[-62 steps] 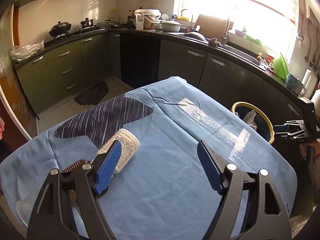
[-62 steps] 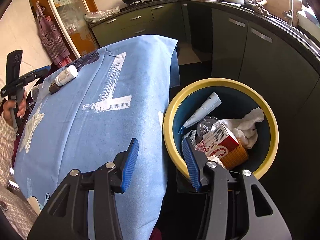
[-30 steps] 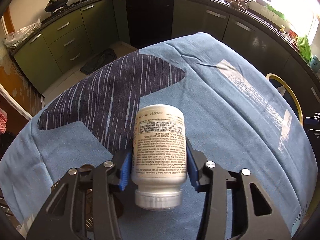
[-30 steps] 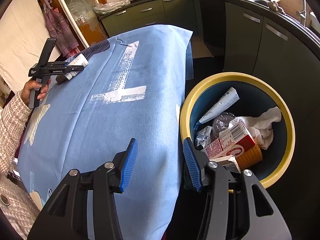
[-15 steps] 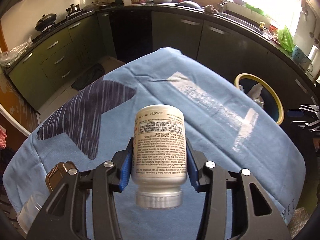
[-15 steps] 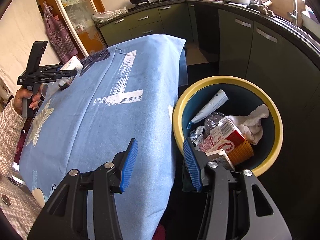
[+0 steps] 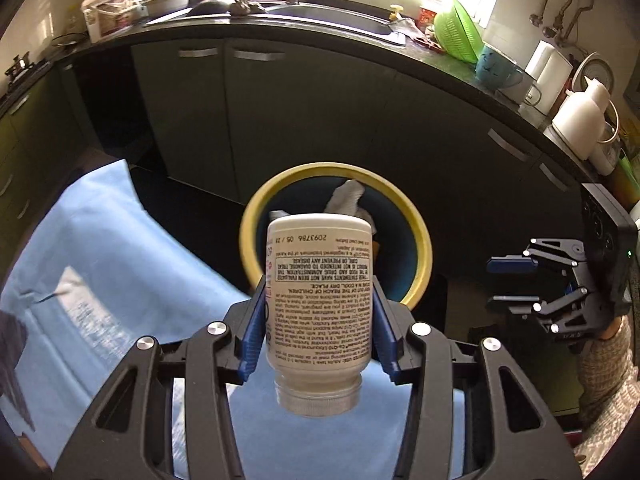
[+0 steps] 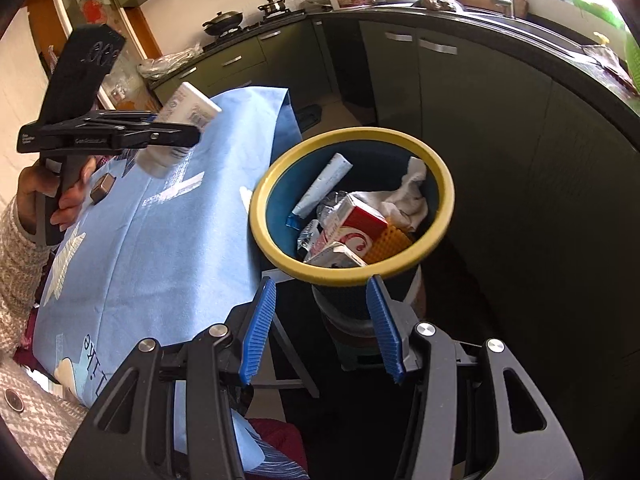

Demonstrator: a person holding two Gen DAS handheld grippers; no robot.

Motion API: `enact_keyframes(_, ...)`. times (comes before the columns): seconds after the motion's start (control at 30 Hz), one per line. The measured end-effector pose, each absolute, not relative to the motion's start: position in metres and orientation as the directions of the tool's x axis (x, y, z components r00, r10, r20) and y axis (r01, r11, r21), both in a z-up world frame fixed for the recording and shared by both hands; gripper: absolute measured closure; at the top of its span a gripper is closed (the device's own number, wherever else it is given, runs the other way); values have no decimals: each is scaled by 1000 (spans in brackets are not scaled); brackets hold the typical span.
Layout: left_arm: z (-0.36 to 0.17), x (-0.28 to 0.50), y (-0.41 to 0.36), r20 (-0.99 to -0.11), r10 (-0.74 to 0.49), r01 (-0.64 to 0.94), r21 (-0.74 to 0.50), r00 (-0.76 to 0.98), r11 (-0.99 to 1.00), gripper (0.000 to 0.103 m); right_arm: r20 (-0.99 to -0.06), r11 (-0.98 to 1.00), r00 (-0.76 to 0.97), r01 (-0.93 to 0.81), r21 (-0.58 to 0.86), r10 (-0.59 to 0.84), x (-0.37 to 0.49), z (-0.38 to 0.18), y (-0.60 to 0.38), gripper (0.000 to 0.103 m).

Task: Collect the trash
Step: 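Carry the pill bottle over the bin and open the left tool, then move the right tool to the brown square container and close on it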

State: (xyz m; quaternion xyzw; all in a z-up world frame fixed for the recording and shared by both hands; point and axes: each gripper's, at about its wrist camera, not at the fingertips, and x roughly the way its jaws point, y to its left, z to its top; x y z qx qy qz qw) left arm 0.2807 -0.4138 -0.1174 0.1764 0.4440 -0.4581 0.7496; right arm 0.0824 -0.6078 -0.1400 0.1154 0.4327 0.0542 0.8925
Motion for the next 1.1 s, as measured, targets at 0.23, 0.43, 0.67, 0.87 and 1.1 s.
enact_keyframes(0.23,-147,293,-488,-855,-475,851,-82,208,519,47,-755,956,629,60,286,186,53,-148,-638,50)
enact_keyframes(0.43,-130,286,-474,-835,-505,834,-110,218,541,45,-749,951,631,56,305,203,47,-154,-643,50)
enact_keyframes(0.67,-77,250,-362,-738,-603,773,-179,304,609,45,-743,956,630,2,294,226,59,-148,-624,50)
enact_keyframes(0.87,-64,213,-228,-672,-600,639,-241,434,731,39,-742,963,619,-104,250,259,87,-124,-575,49)
enact_keyframes(1.1,-85,153,-71,-659,-393,385,-166,641,908,34,-749,923,552,-320,215,366,162,-99,-443,41)
